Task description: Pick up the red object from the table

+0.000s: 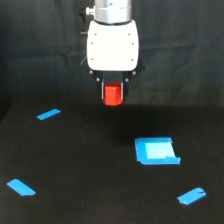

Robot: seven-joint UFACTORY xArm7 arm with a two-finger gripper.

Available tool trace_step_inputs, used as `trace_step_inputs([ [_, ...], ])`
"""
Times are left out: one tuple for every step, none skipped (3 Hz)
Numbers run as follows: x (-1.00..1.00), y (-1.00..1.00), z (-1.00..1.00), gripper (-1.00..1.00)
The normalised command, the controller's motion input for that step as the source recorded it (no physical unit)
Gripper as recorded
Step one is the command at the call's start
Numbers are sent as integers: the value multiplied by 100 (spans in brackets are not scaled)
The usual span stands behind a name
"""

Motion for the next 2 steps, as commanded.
trace_step_inputs([
  [-3, -8, 1, -96],
  [-1, 4, -1, -97],
])
